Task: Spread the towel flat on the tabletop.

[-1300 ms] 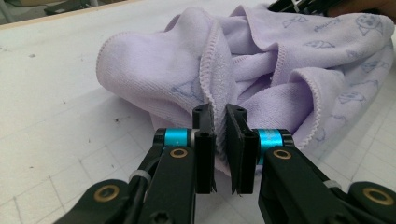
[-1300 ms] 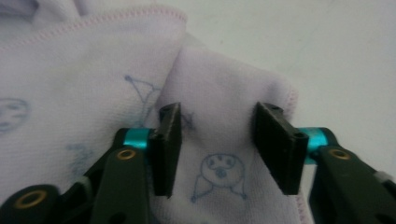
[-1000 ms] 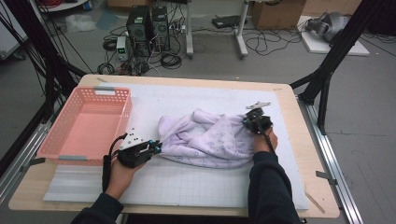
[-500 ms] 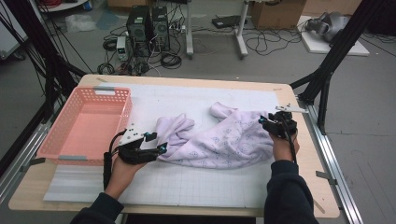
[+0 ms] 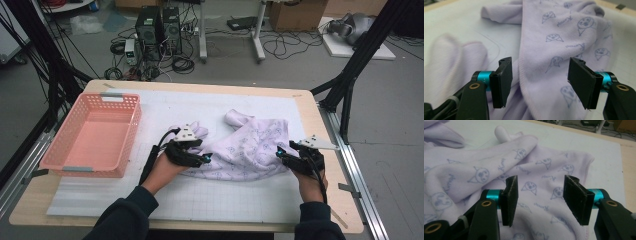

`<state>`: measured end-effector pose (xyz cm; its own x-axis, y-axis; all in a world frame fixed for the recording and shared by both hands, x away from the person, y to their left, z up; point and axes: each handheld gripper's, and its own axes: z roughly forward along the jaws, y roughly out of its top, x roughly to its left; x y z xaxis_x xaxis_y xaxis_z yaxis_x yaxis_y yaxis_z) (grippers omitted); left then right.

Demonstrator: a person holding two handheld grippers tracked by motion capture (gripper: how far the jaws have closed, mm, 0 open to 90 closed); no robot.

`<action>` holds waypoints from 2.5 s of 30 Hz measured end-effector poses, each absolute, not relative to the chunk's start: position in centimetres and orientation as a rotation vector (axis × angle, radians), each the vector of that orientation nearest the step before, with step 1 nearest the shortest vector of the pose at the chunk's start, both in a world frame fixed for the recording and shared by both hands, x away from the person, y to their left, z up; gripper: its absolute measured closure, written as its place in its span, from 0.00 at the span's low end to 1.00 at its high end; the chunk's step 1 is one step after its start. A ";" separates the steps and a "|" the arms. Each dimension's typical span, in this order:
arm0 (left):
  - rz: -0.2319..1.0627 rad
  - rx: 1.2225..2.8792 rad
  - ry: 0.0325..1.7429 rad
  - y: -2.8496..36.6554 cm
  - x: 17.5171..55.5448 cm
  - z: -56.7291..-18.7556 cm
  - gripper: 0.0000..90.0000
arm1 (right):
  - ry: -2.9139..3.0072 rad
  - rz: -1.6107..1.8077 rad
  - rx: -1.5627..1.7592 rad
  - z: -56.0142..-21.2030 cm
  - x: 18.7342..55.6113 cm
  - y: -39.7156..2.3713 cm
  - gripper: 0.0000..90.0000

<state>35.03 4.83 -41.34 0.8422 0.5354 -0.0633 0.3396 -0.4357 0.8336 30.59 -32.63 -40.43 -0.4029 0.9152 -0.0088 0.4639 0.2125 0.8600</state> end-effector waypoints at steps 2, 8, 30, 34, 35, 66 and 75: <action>0.249 2.127 0.602 3.5 35.4 -41.9 0.41 | 1.957 1.109 1.289 -40.6 30.6 -32.9 0.50; 0.239 2.274 0.551 0.6 35.8 -43.7 0.45 | 1.935 1.124 1.300 -40.6 30.5 -33.4 0.49; 0.293 2.001 0.777 1.9 42.4 -38.3 0.91 | 1.942 1.207 1.212 -40.5 30.8 -31.5 0.47; 0.297 1.958 0.824 1.7 43.5 -37.8 0.91 | 1.985 1.258 1.138 -40.9 30.4 -30.6 0.49; 0.294 1.949 0.826 1.7 43.6 -37.7 0.91 | 2.013 1.256 1.121 -41.0 30.4 -30.1 0.49; 0.377 2.002 0.608 1.7 40.1 -34.6 0.92 | 2.137 1.162 1.105 -38.4 33.4 -33.7 0.91; 0.647 2.053 0.877 2.6 45.3 -37.8 0.92 | 2.075 1.079 1.184 -39.2 39.1 -29.7 0.76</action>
<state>45.33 2.63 -37.83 0.6299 0.7642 0.1385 0.3584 -0.4442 0.8211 39.09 -29.66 -39.19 -0.4866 0.8724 -0.0461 0.4629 0.3022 0.8333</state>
